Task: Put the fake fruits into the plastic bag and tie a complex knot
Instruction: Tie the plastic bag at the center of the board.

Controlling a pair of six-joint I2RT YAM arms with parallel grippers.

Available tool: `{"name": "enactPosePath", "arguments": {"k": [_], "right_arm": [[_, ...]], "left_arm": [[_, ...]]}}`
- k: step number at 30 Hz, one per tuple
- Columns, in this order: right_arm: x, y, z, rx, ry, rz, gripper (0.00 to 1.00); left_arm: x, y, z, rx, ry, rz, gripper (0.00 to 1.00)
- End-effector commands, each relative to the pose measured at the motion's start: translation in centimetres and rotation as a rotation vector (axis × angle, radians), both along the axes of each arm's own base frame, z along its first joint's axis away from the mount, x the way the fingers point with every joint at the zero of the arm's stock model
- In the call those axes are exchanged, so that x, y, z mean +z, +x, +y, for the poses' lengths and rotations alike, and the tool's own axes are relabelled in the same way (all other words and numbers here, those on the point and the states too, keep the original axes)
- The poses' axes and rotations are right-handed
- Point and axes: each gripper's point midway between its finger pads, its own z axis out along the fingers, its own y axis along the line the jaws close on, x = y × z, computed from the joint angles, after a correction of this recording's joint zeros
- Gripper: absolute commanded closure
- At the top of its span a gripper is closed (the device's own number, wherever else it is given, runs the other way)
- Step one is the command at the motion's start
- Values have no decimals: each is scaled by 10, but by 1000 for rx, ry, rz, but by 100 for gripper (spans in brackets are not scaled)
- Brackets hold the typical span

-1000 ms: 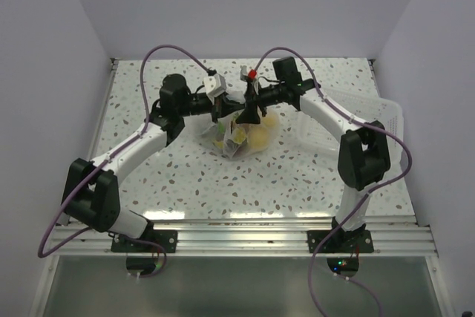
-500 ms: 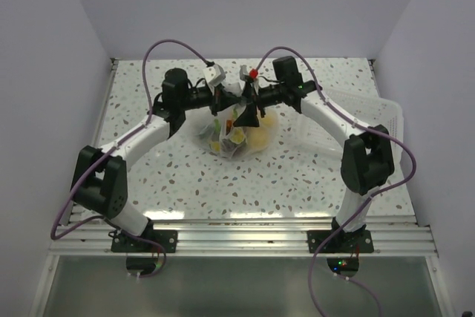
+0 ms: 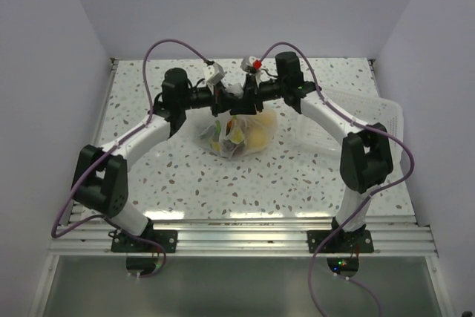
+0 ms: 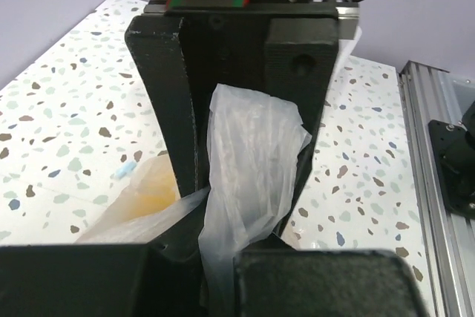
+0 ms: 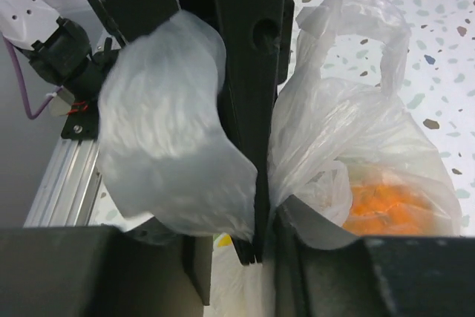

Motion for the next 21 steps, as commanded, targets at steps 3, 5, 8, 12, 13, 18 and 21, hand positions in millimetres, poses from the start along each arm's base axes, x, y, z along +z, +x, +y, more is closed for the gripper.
{"name": "enactPosePath", "arguments": {"k": [3,5,8,12,13,18,21], "right_arm": [[3,0,7,12,11,-30,85],[2,-1,6,18,4,-36,86],[-2,-2,5,23,-12,-34,91],[-6,-2,5,24,-17,-25,97],[-5,-1,5,23,-16,-28,97],[-8,4,6,1,-26,-18,99],[-7,6,6,-7,-18,1,94]], "left_arm": [[42,0,-1,32,-60,-64,77],[44,1,3,41,-57,-64,66],[49,-3,12,49,-38,-94,50],[52,-10,26,51,-11,-102,39],[54,-10,29,57,-10,-104,39],[55,-19,51,70,11,-111,29],[56,-30,56,49,27,-154,21]]}}
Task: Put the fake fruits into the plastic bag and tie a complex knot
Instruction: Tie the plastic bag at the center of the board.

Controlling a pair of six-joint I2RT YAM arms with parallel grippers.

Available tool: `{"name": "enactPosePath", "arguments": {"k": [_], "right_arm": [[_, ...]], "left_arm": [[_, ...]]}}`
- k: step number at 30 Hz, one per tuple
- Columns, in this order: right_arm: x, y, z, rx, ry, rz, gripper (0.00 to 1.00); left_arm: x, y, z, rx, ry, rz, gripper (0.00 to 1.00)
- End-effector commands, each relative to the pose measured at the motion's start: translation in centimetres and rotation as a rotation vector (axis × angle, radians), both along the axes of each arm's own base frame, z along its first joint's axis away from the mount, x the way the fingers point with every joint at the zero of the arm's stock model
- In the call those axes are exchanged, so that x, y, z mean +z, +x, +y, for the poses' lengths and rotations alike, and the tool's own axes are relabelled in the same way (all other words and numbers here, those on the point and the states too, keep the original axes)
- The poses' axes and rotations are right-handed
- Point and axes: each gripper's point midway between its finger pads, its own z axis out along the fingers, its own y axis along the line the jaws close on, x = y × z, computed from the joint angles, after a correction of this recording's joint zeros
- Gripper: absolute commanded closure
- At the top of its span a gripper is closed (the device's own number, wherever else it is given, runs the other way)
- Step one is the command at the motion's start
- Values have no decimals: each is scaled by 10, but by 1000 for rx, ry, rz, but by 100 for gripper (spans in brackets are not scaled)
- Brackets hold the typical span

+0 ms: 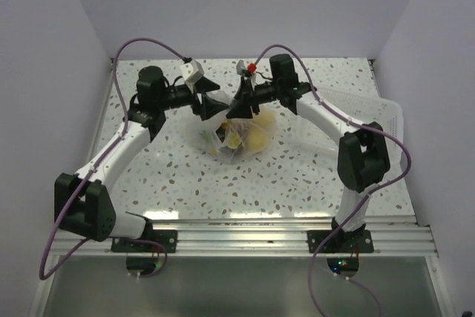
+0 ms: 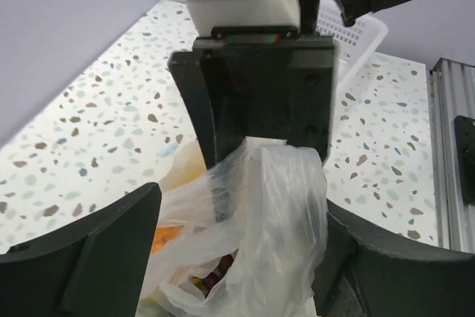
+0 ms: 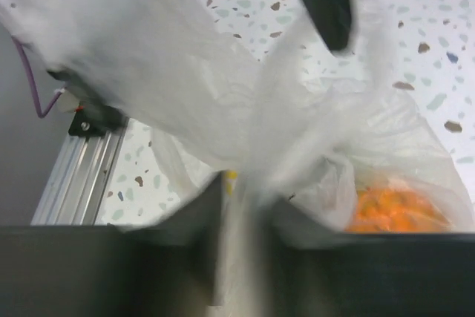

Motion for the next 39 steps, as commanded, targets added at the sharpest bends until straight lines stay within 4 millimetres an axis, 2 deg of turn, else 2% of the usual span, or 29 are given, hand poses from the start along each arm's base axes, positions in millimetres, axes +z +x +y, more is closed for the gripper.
{"name": "enactPosePath", "arguments": {"k": [1,6,8,10,11,13,14,15,17,20,25,29,30,32,33,34,36,37,39], "right_arm": [[-4,18,1,-57,-14,-18,94],[-3,20,2,-60,-11,-8,97],[0,19,3,-56,-7,-18,97],[-1,19,1,-61,-13,-13,98],[0,19,1,-60,-13,-19,99],[-2,19,-1,-64,-19,-13,99],[-2,19,-1,-61,-17,-11,100],[-2,19,-1,-60,-19,-8,100],[-3,20,-1,-65,-21,-8,100],[-1,19,-1,-62,-21,-8,100],[0,19,-2,-64,-24,-7,100],[0,17,-2,-56,-30,-13,100],[-1,17,-3,-56,-32,-9,100],[-3,17,-3,-55,-35,-8,100],[-4,15,-3,-51,-41,-3,100],[-5,16,-4,-52,-44,-15,100],[-8,17,-4,-53,-55,-14,100],[-7,17,-5,-52,-54,-18,100],[-10,15,-5,-42,-63,-2,98]], "left_arm": [[28,-22,5,-38,-6,-107,20],[35,-24,15,-13,1,-109,18],[39,-19,29,27,9,-120,18],[34,-16,46,69,30,-95,17],[37,-18,52,75,51,-136,13],[25,-28,66,67,96,-114,10],[28,-36,69,34,143,-213,8],[14,-47,73,18,181,-177,8],[8,-60,79,-10,256,-278,9],[-8,-74,83,-14,289,-252,11],[-34,-74,83,-27,294,-178,14],[-61,-60,90,13,350,-151,16],[-59,-54,89,23,343,-179,17],[-64,-50,84,9,323,-190,24],[-65,-51,78,-11,316,-194,31],[-68,-51,74,-28,312,-184,53],[-58,-56,60,-82,262,-200,75],[-51,-59,54,-95,225,-178,90],[-33,-60,40,-116,162,-204,99]]}}
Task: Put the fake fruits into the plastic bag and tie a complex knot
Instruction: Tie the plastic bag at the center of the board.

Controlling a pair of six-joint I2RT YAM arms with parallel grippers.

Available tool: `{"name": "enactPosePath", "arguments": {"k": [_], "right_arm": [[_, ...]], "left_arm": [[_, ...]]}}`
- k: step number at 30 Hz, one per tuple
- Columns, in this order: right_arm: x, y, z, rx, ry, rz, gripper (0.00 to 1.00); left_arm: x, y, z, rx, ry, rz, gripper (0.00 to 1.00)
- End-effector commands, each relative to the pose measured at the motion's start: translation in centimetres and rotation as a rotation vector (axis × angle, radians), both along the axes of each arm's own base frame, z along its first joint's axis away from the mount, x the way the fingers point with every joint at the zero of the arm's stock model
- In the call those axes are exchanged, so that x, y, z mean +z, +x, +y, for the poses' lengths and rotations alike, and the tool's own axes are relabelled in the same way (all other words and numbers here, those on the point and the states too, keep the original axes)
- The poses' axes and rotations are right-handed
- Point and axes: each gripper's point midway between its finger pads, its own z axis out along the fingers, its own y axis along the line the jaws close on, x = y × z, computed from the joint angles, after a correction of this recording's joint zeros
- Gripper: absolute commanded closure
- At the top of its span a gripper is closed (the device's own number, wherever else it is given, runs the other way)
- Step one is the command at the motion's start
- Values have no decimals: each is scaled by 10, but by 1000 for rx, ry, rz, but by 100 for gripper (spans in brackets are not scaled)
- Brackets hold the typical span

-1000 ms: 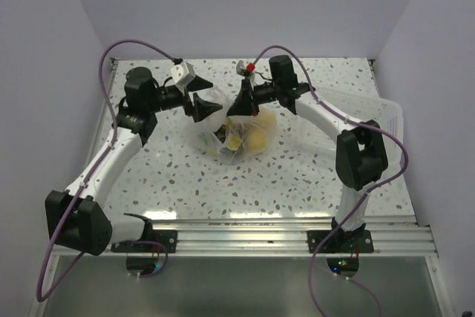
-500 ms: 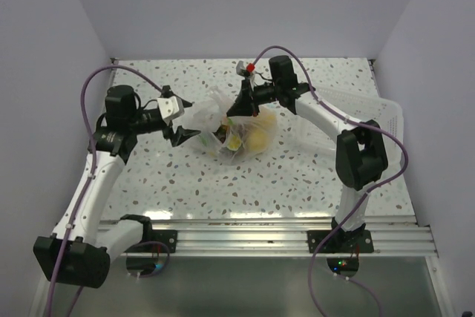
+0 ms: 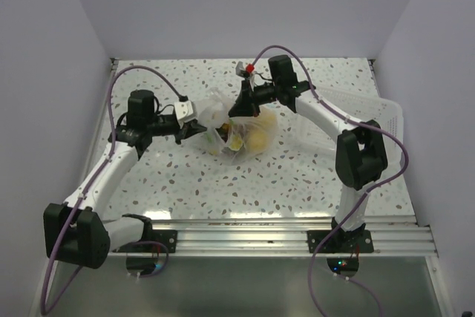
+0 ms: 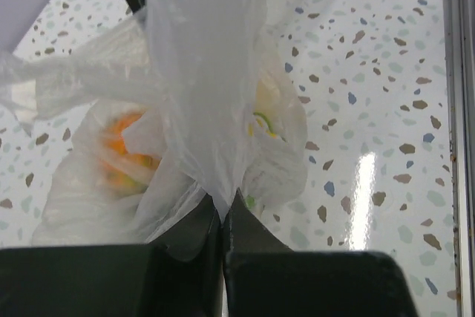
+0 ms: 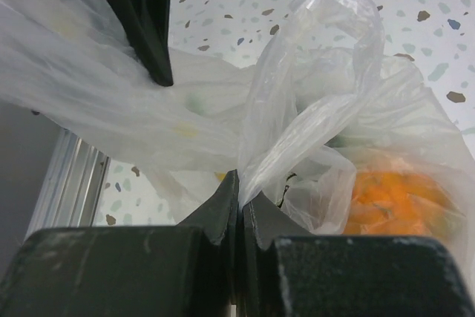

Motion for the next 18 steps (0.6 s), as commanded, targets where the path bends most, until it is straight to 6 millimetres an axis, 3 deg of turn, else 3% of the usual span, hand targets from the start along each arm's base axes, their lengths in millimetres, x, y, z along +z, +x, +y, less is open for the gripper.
{"name": "enactPosePath", "arguments": {"k": [1,2,5,7,9,13,18], "right_arm": [[13,6,-1,7,1,-52,97],[11,4,-1,11,-4,-42,95],[10,-2,-3,35,-11,-33,76],[9,-5,-6,53,-13,-53,59],[8,-11,-8,64,-20,-41,51],[9,-15,-10,81,-25,-53,45],[18,-14,-4,89,10,-33,35]], "left_arm": [[46,-2,-28,-59,-162,-26,100],[60,9,-32,-36,-197,-78,100],[64,28,-38,53,-267,-4,100],[57,41,-39,105,-282,44,100],[55,52,-37,142,-284,42,100],[46,55,-48,120,-263,47,100],[40,43,-74,60,-214,6,100]]}}
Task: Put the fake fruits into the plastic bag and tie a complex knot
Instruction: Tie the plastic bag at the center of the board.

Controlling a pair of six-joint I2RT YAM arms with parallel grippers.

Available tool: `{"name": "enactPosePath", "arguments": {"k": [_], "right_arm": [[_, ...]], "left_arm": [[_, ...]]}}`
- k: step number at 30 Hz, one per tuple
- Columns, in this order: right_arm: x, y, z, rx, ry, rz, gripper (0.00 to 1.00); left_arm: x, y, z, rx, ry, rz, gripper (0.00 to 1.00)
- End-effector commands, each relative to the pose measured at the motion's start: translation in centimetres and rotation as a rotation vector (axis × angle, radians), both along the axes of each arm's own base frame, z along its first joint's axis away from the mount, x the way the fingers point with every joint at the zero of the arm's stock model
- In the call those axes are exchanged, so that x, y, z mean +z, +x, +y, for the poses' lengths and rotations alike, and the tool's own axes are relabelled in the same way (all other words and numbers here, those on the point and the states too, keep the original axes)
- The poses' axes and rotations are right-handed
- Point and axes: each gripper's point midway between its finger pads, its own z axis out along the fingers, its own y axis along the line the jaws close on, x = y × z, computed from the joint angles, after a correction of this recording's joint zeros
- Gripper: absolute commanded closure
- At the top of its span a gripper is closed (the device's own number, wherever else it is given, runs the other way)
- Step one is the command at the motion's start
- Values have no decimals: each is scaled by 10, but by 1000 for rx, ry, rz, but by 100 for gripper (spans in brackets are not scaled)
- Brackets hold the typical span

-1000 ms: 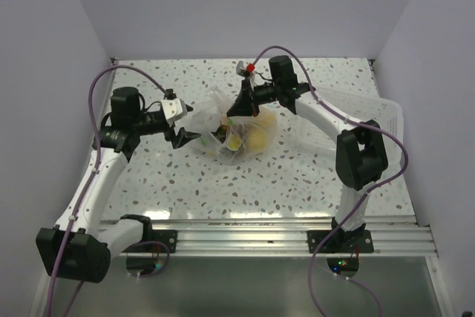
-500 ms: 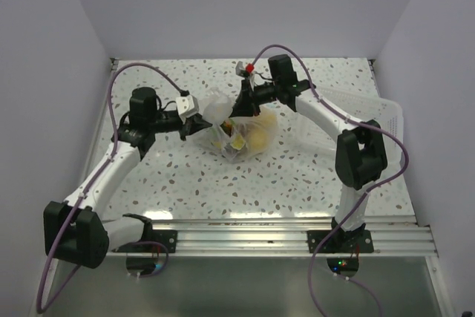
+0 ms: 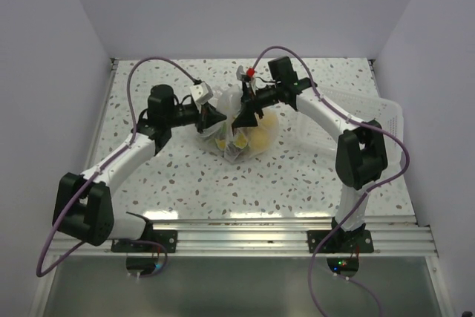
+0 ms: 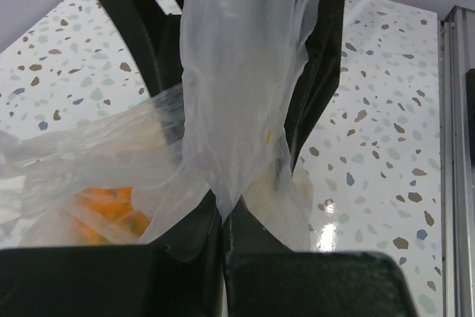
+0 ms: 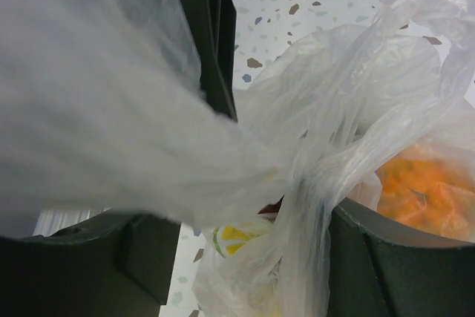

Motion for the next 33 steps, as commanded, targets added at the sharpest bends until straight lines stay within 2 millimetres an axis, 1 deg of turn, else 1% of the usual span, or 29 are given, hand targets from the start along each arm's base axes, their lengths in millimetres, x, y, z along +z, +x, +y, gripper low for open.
{"name": "enactPosePath", "arguments": {"k": [1,3,6,9,10,12,13,15,18,19,20,21,22,23,25,26,27,28,29,30,31,32,33], "right_arm": [[29,1,7,22,65,6,34],[34,4,10,16,82,20,33],[39,3,12,19,92,36,31],[41,0,11,25,95,39,28],[40,-1,11,29,95,34,24],[38,-5,8,40,89,41,22],[39,-5,8,48,91,17,22],[38,-7,7,52,81,20,22],[35,-3,8,35,74,35,22],[35,-2,10,30,77,43,24],[37,3,12,23,90,27,30],[34,6,12,0,81,56,38],[34,9,14,-7,89,45,46],[34,10,14,-11,87,46,62],[33,14,15,-30,82,43,78],[34,14,15,-33,80,44,94],[34,15,14,-38,79,46,99],[35,15,14,-41,77,42,100],[34,14,13,-41,75,38,100],[34,15,12,-43,76,37,100],[33,15,11,-44,73,39,100],[33,15,11,-44,73,37,100],[33,15,10,-41,73,32,100]], "left_arm": [[21,3,-19,-20,-1,-120,100],[13,5,-25,-13,21,-105,100],[4,14,-24,27,46,-90,100],[-4,24,-21,69,74,-77,100],[-5,27,-21,77,78,-77,100],[-9,31,-19,93,92,-69,100],[-10,34,-18,104,97,-72,100],[-11,33,-18,103,101,-75,100],[-5,26,-24,63,91,-109,100],[-6,24,-26,49,92,-113,100],[-6,22,-28,38,95,-114,100],[-6,20,-27,33,101,-122,100],[-6,18,-27,20,104,-127,100],[-7,16,-26,17,112,-131,100],[-6,13,-23,20,120,-134,100],[-3,11,-21,25,119,-139,100],[-2,7,-19,16,118,-136,98],[-1,7,-13,25,114,-128,95],[7,5,-8,29,99,-136,86],[7,-1,-4,8,79,-103,79],[10,-2,1,7,71,-90,71],[16,1,13,26,61,-89,58],[18,-4,18,13,45,-58,54]]}}
